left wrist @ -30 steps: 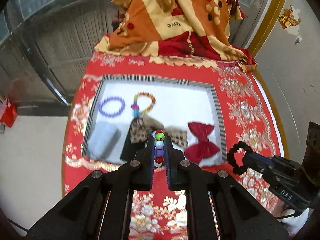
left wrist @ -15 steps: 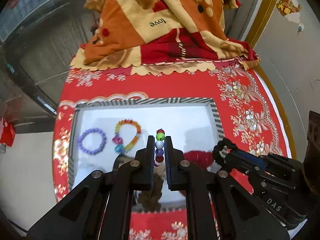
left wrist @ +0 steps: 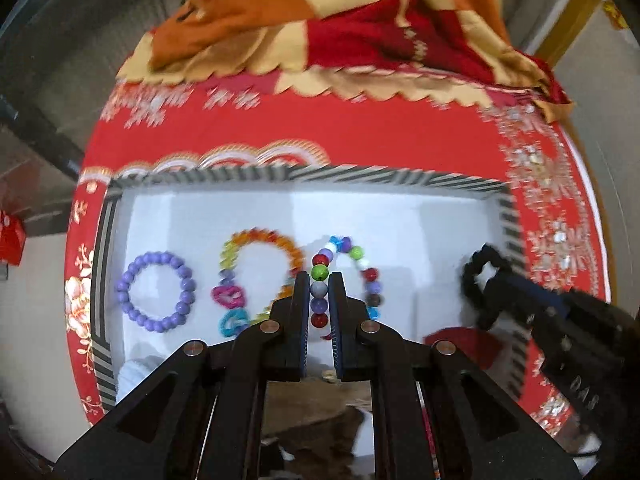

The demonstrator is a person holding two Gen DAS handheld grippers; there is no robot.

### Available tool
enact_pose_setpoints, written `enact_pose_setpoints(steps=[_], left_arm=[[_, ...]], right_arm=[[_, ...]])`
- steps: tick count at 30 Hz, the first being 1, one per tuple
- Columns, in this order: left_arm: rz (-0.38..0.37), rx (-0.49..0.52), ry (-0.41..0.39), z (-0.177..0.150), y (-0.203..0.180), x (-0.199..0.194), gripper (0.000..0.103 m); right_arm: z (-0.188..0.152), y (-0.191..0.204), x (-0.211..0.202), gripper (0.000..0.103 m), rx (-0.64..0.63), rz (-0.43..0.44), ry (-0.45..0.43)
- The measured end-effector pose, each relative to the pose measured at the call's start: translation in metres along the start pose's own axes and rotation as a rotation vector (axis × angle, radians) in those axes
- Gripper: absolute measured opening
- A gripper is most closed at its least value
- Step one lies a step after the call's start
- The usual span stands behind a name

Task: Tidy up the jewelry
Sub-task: 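Carry the bracelet and hair tie into the tray and open both tools, then withdraw both open tools from the tray toward the grey braided bracelet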

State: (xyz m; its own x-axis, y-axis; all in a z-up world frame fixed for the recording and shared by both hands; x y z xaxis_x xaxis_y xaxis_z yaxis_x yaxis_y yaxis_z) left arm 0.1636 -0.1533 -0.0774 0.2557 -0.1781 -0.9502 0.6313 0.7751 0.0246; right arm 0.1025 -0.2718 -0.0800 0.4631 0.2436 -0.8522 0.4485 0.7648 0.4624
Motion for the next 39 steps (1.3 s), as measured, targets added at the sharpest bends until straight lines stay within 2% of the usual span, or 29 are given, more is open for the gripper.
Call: enact_pose_setpoints(steps=[7,11,12,15,16,19,21,27,39], left_arm=[[0.014,-0.043,0.013,-0.01,0.022,0.008,0.008],[0.016,-0.048,0.014,-0.013,0.025,0.008,0.008],[0.019,-0.048,0.012,-0.013,0.025,0.008,0.008],[0.033,-0.042,0.005,-0.014,0.024,0.007,0.009],[0.041,-0.04,0.002,-0.014,0.023,0.005,0.011],[0.035,-0.051,-0.008,-0.015,0.021,-0.001,0.028],[0.027,-0.057,-0.021,-0.016,0.019,-0.007,0.033],[0.046,-0.065,-0.054,-0.023,0.015,-0.031,0.037],[0.095,-0.061,-0.098,-0.069,-0.014,-0.072,0.037]], right_arm=[[0.014,0.005,0.028,0.011,-0.028,-0.034,0.011],[0.019,0.007,0.031,0.012,-0.006,0.024,0.009],[0.019,0.007,0.03,0.014,-0.004,0.019,0.008],[0.022,0.008,0.02,0.032,0.008,0.045,-0.007],[0.023,0.008,0.015,0.039,0.012,0.051,-0.017],[0.025,0.005,0.0,0.04,0.024,0.05,-0.04],[0.023,0.002,-0.01,0.04,0.035,0.057,-0.051],[0.002,-0.004,-0.047,0.04,0.049,0.075,-0.09],[-0.061,0.0,-0.091,0.04,-0.005,0.073,-0.113]])
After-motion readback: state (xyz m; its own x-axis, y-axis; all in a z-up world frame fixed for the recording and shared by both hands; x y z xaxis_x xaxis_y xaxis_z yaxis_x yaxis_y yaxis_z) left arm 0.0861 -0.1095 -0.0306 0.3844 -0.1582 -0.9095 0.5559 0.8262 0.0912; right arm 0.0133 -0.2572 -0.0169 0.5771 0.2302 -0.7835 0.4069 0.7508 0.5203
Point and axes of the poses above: each gripper's, at about its wrist camera, not at the fingertips, and x roughly the way its jaws point, y to its left, z to its top, the point moved 8 cm from there along x, roughly the way its jaws point, and after that the axes turned 14 degrees about x, right-handed, at the moved point
